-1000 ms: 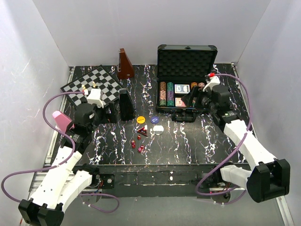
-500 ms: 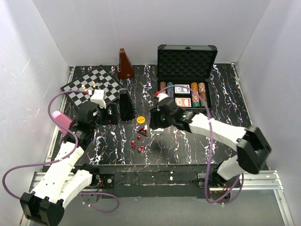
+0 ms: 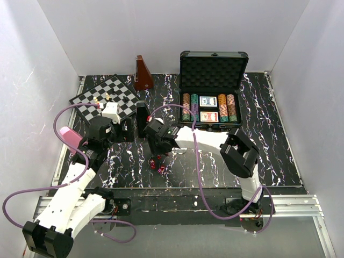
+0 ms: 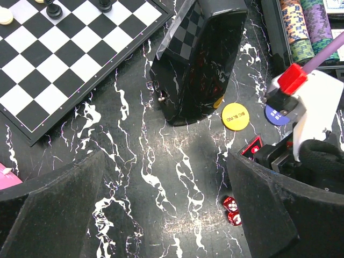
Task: Pack up texas hold em set
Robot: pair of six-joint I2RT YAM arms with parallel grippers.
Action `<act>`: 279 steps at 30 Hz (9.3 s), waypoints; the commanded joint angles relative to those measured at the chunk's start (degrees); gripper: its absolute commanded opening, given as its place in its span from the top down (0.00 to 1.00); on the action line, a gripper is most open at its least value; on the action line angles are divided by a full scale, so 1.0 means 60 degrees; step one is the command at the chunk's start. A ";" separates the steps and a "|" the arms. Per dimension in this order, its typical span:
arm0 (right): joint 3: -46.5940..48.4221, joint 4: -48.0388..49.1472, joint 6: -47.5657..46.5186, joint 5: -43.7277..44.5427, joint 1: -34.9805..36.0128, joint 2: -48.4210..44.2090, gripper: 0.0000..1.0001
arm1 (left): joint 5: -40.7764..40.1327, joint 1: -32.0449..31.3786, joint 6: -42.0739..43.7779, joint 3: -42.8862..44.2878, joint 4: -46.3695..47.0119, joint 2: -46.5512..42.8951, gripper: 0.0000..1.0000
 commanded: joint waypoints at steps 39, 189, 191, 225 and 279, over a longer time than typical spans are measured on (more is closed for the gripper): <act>0.0799 -0.0683 0.0334 0.1086 0.0195 0.1002 0.65 | 0.0066 -0.0026 -0.0120 0.0245 -0.0036 -0.0031 0.02; -0.1646 0.0298 -0.3402 -0.0276 -0.3924 -0.3977 0.60 | 0.0197 -0.0026 -0.0061 0.0231 -0.0022 -0.0235 0.02; -0.1998 0.0430 -0.3066 -0.0524 -0.3338 -0.4081 0.61 | 0.0270 -0.0026 -0.0032 0.0187 0.0066 -0.0352 0.02; -0.1457 0.0211 -0.1995 -0.0862 0.0489 -0.1063 0.60 | 0.0329 -0.0040 -0.0091 0.0172 0.0183 -0.0294 0.02; -0.0739 -0.0829 -0.1497 -0.0247 0.0781 -0.0155 0.73 | 0.0241 -0.0026 -0.0076 0.0128 0.0169 -0.0426 0.02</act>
